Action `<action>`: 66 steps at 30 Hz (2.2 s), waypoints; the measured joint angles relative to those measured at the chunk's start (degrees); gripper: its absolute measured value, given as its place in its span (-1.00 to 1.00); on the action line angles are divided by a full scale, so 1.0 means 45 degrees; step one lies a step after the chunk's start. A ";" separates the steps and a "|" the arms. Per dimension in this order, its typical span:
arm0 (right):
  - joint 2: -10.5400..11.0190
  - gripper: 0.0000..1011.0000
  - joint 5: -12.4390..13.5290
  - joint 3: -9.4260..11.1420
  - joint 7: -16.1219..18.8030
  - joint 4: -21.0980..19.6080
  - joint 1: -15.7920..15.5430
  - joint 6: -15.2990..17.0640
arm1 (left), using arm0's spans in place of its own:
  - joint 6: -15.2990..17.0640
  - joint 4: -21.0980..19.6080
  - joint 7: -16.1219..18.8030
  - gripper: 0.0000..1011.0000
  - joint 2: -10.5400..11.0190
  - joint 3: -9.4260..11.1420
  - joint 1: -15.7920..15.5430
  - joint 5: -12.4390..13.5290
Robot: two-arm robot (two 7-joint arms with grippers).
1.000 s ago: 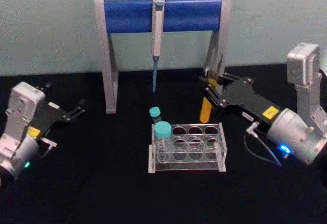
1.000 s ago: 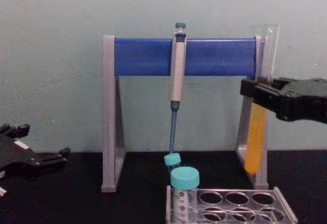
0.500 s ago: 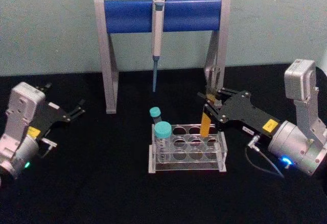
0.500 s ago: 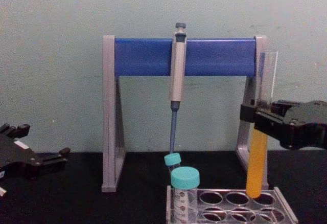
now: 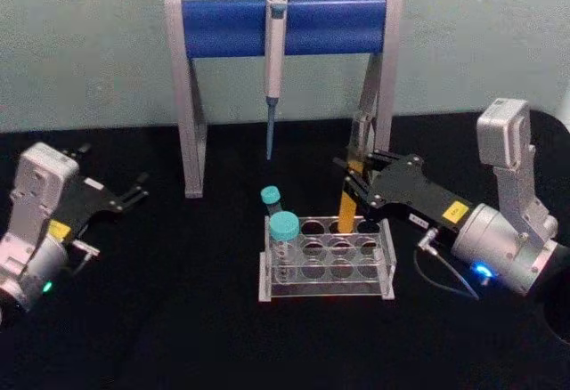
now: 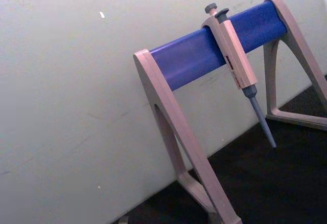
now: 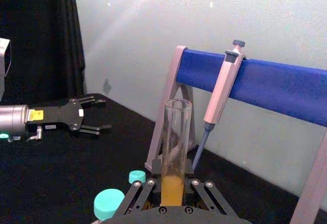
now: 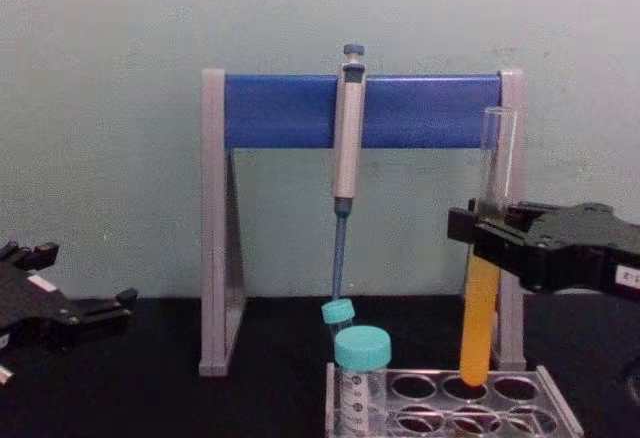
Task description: Pick up the test tube from the test tube rack, shake it, then place it back into the test tube rack.
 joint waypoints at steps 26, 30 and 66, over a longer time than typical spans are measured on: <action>-0.0285 -0.55 -0.0052 -0.0231 -0.0150 0.0847 0.0287 0.0022 | 0.0000 0.0000 0.0000 0.98 0.0000 0.0000 0.0000 0.0000; -0.0332 -0.55 -0.0078 -0.0265 -0.0146 0.0977 0.0304 0.0050 | 0.0000 0.0000 0.0000 0.98 0.0000 0.0001 0.0000 0.0000; -0.0636 -0.55 -0.0525 -0.0491 -0.0195 0.1762 0.0302 0.0094 | 0.0000 0.0000 0.0000 0.98 0.0000 0.0001 0.0000 0.0000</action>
